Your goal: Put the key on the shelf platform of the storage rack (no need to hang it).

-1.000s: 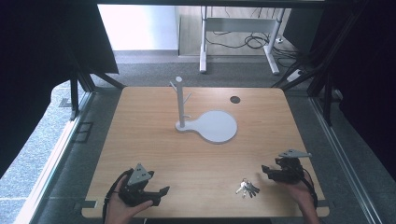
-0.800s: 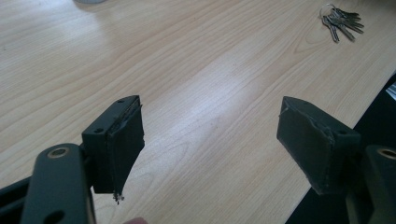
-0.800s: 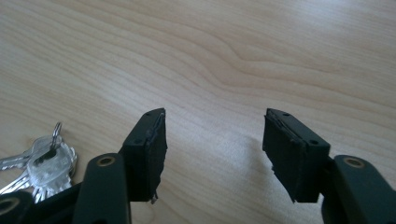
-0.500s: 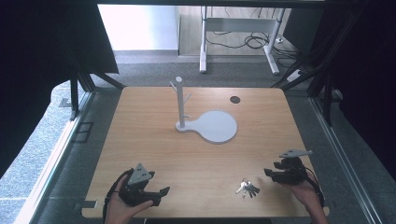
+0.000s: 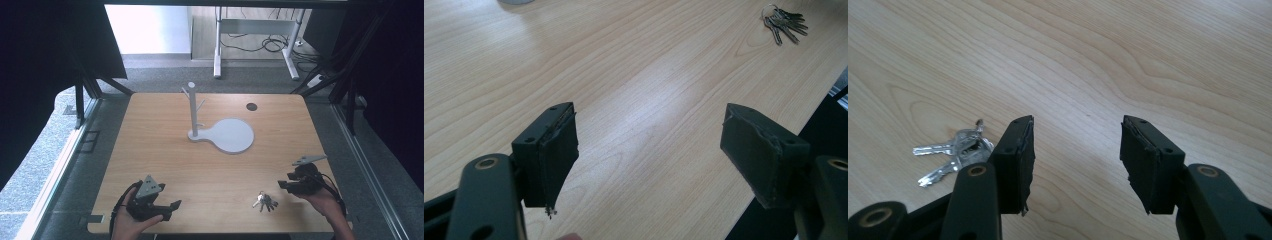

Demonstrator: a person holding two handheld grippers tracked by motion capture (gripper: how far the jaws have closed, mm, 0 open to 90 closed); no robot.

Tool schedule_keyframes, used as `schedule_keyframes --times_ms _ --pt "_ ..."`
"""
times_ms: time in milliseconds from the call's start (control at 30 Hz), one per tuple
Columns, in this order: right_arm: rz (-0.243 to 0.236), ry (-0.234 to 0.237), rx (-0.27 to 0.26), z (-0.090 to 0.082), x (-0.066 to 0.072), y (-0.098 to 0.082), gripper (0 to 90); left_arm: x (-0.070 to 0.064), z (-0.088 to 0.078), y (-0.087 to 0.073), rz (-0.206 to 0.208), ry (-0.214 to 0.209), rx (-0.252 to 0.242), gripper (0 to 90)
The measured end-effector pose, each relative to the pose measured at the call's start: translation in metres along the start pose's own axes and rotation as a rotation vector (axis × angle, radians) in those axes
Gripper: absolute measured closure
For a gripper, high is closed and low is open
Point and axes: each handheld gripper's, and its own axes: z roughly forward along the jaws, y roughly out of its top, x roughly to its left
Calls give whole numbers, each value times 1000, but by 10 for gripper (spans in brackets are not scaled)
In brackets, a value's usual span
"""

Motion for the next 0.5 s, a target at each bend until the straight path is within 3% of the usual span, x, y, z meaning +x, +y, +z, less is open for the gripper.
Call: schedule_keyframes --times_ms 500 --pt "-61 25 51 7 14 14 528 2 -3 -1 -6 7 0 233"
